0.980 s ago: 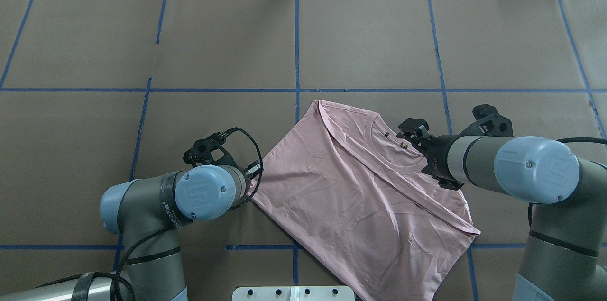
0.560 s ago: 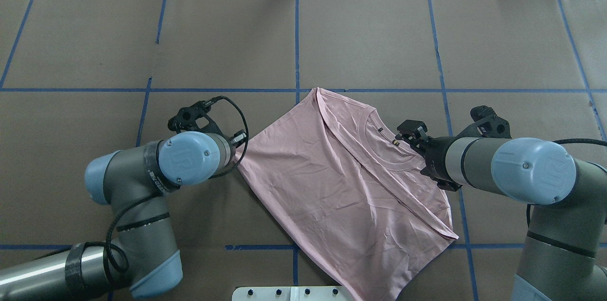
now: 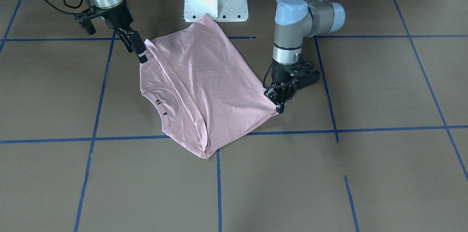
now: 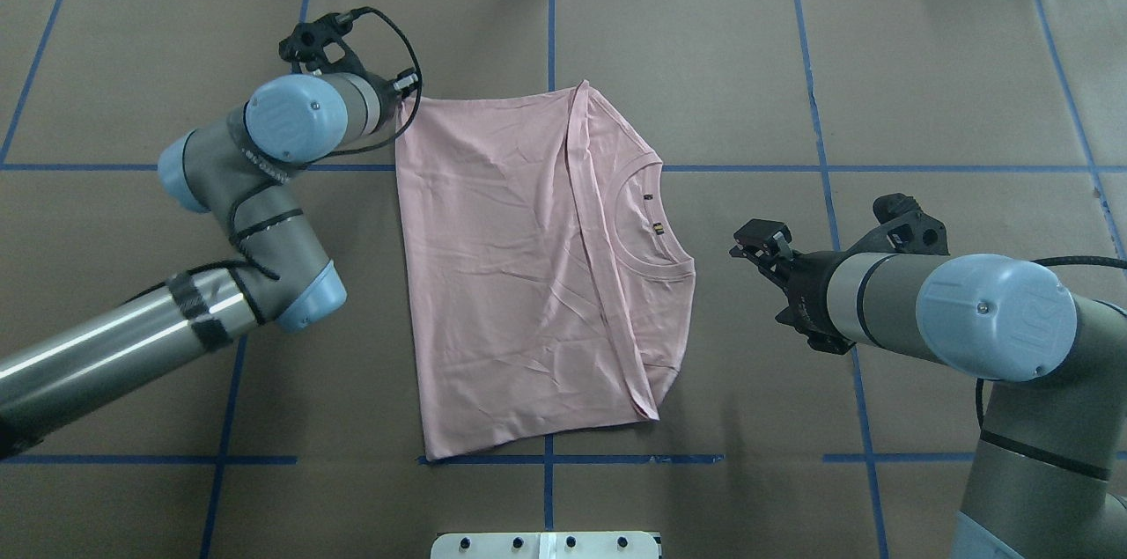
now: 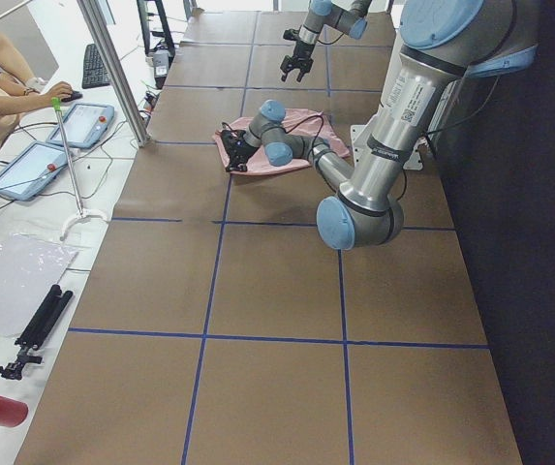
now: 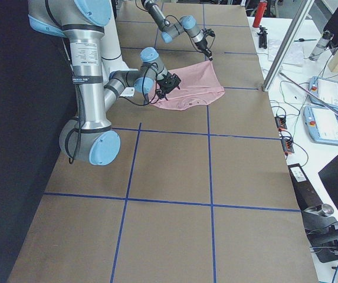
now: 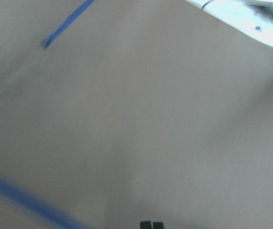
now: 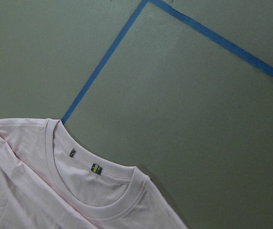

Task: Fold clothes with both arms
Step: 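Move the right gripper to the shirt's near edge by the collar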

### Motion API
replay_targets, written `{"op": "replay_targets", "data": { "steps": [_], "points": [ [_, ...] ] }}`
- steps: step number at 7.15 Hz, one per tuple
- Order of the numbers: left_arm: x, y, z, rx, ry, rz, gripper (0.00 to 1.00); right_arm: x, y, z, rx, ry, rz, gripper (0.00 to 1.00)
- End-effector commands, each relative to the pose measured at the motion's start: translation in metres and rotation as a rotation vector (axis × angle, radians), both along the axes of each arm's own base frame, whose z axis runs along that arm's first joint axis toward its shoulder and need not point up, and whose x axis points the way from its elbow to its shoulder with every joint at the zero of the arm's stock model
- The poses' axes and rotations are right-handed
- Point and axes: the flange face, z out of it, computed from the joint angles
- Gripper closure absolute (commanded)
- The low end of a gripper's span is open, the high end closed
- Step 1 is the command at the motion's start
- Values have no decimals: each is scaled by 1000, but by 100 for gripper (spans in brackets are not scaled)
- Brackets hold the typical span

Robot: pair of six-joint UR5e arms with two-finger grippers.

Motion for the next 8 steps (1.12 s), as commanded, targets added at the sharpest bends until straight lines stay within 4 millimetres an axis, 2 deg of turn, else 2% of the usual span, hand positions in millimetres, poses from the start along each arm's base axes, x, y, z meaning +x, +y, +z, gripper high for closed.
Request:
{"op": "replay_targets", "data": {
  "steps": [1,2,3,4,5,6,7,8],
  "points": [
    [-28,-74,-6,53,-18,21,69,-17,2,-21,14,-37,-10,0],
    [-34,-71,-13,68,-1,18,57,-40,-3,-35,23,-54,-19,0],
    [-53,-48,-13,97,28,19,56,-63,-8,-50,26,-72,-26,0],
    [-83,-11,-11,135,64,29,56,-91,-1,-63,13,-46,-54,0],
    [-85,-2,-13,135,80,60,56,-130,0,-100,-34,47,-70,0],
    [-86,-2,-13,133,79,64,56,-154,9,-112,-96,55,-56,0],
    [-82,0,-13,132,85,66,56,-185,16,-108,-89,90,-62,0],
    [-77,3,-12,133,86,72,56,-217,9,-114,-93,107,-63,0]
  ]
}}
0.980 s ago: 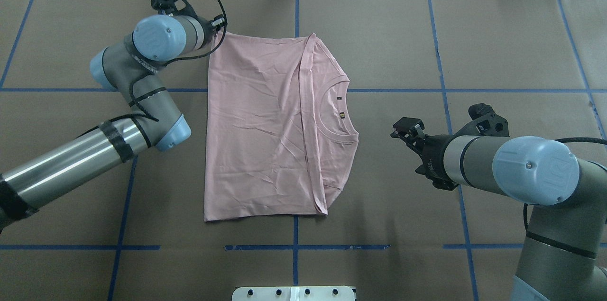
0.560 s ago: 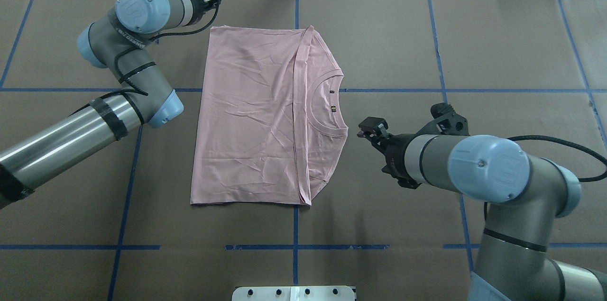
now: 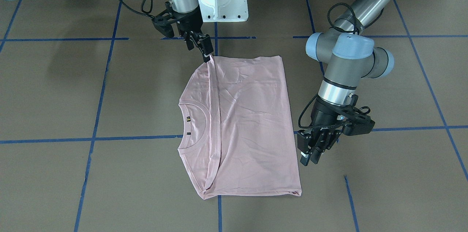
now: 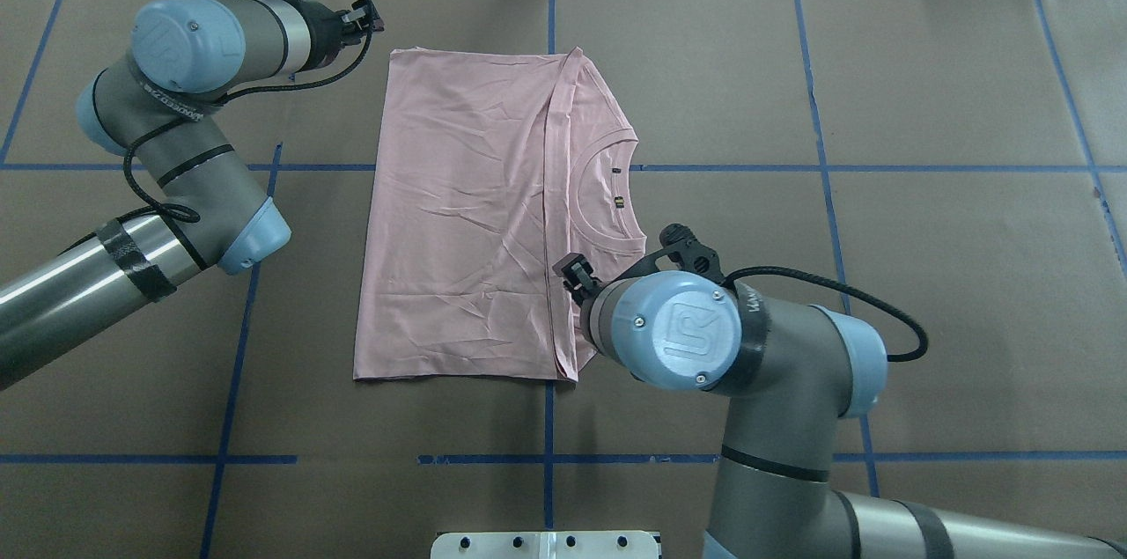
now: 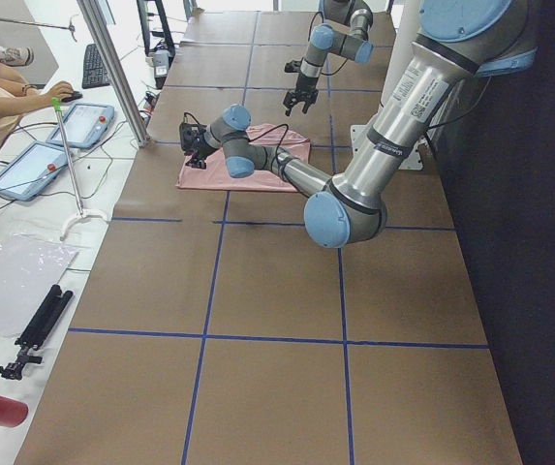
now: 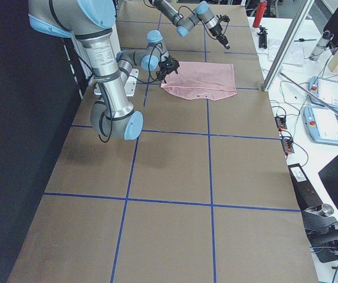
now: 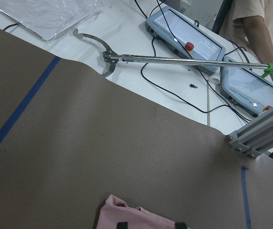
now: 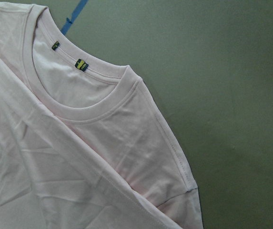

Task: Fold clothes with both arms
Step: 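Move the right gripper to the shirt's near edge by the collar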

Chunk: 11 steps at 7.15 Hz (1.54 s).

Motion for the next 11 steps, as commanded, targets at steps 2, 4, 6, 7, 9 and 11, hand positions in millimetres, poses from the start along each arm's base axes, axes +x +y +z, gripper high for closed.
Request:
{"op": "replay_targets", "data": {
  "steps": [2,4,6,7,9,11],
  "points": [
    [6,4,-1,2,7,10,56,-61,0,9,-24,73,-9,6],
    [6,5,1,-1,5,11,55,-76,9,21,-30,105,-28,8],
    [7,5,5,-7,0,9,55,-79,15,24,-33,112,-38,11],
    [7,5,5,-8,1,9,55,-79,16,25,-34,115,-40,13],
    [7,5,5,-7,0,9,55,-79,15,26,-36,119,-35,49],
    [7,5,5,-7,0,9,55,-79,14,29,-37,132,-33,97]
  ]
}}
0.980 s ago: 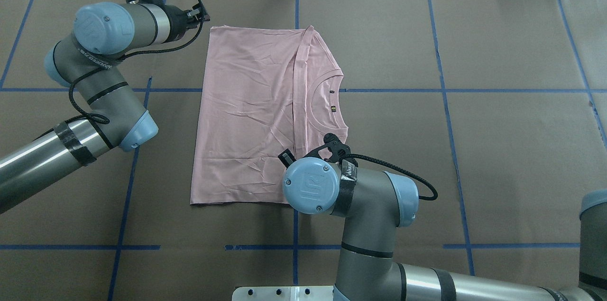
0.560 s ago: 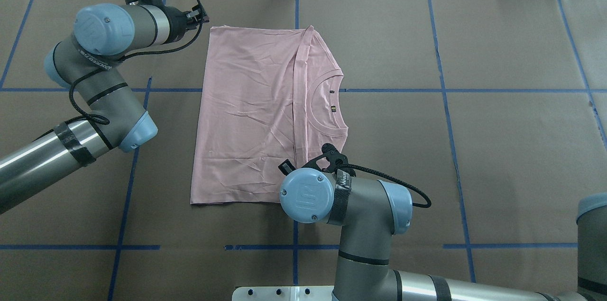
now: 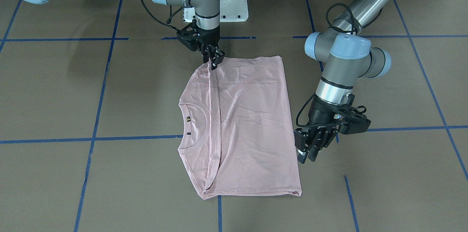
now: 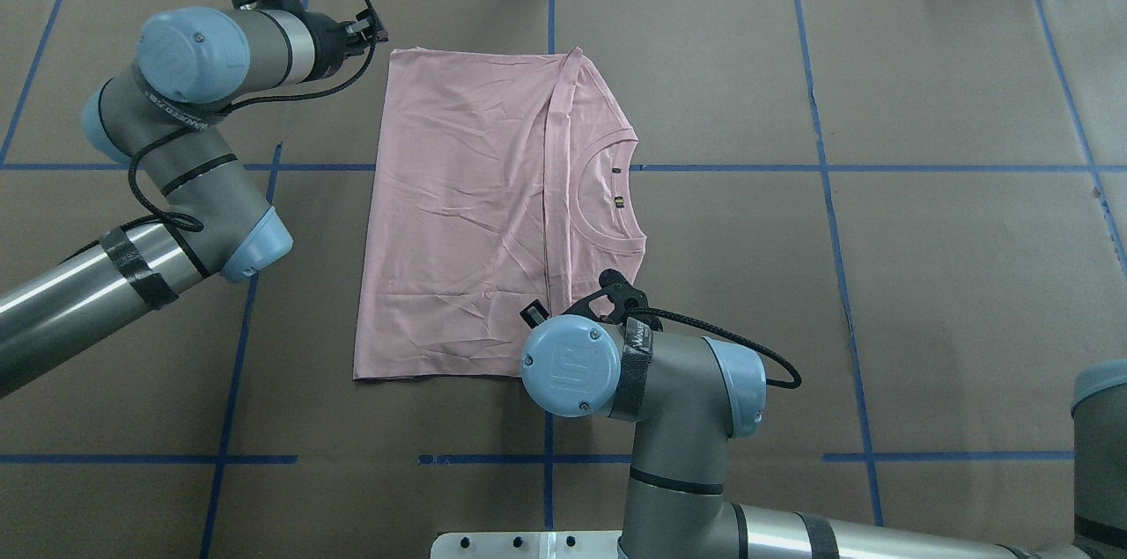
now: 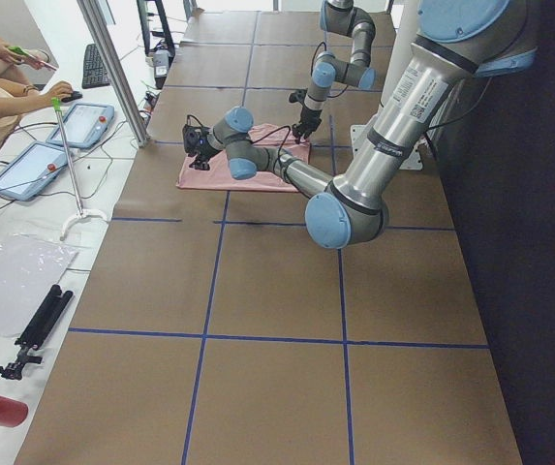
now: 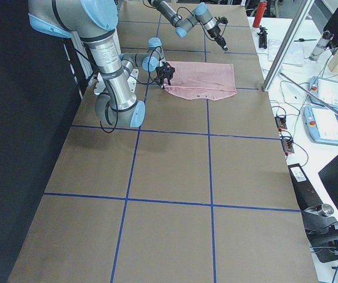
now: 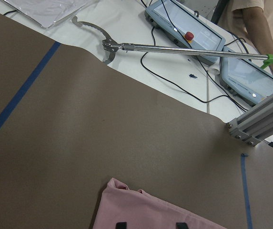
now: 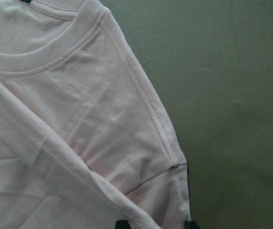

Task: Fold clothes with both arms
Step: 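Move the left gripper to the shirt's near corner while the right gripper holds its edge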

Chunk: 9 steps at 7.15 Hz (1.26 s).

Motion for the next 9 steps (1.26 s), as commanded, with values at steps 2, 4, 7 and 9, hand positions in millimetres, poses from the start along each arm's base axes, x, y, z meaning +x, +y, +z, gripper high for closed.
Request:
{"op": "replay_targets", "data": {
  "steps": [2,4,7,9],
  "points": [
    [0,0,-2,1,3,0,55,2,0,-7,4,-12,1,100],
    [10,10,-9,-34,49,-1,54,8,2,-16,8,-32,0,100],
    [-32,129,3,-169,236,70,53,50,12,-11,13,-56,-2,100],
    [-18,228,17,-285,268,176,44,52,19,-11,17,-61,-10,100]
  ]
}}
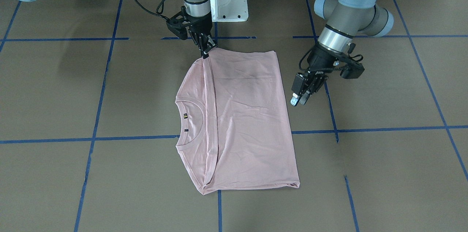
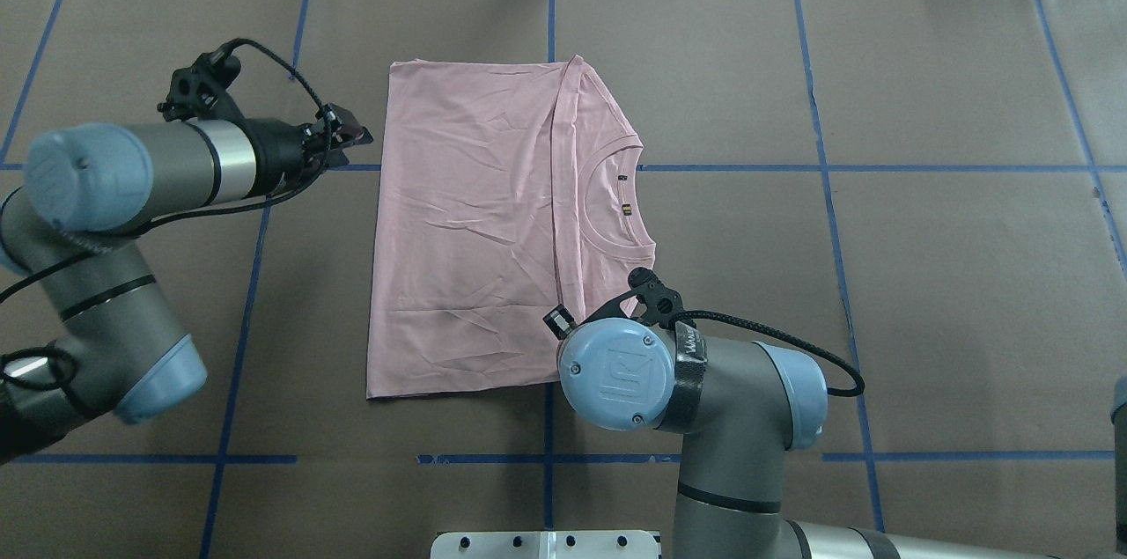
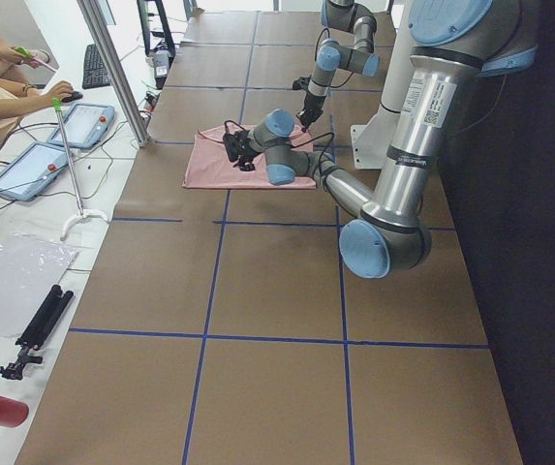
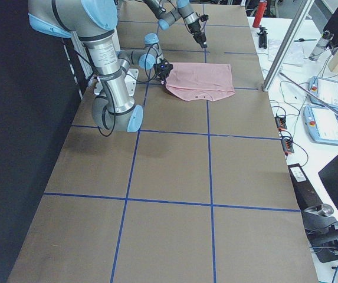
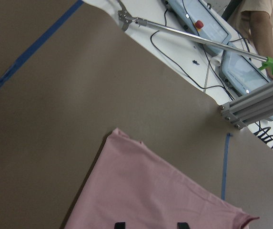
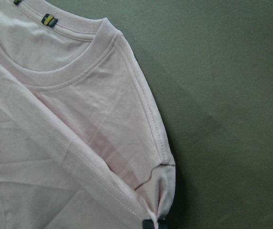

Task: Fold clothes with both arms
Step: 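Move the left gripper to the shirt's near corner while the right gripper holds its edge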

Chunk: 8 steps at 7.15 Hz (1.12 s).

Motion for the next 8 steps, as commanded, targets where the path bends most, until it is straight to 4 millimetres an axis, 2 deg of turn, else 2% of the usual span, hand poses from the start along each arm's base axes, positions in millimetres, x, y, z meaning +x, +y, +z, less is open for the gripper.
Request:
{"op": "replay_targets", "data": {
  "steps": [1,2,3,5,7,8],
  "points": [
    [50,98,19,-176,-30,112,42,1,8,0,2,-4,-10,100],
    [81,135,21,-226,-82,129,42,1,7,1,3,-3,-9,100],
    [92,151,21,-253,-82,146,40,1,7,4,5,0,-11,100],
    [94,180,4,-292,-168,185,39,1,7,3,5,-1,-11,100],
    [107,189,12,-313,-239,199,40,1,8,7,7,6,-16,100],
    [109,189,9,-315,-245,200,40,1,8,9,6,9,-16,100]
  ]
}}
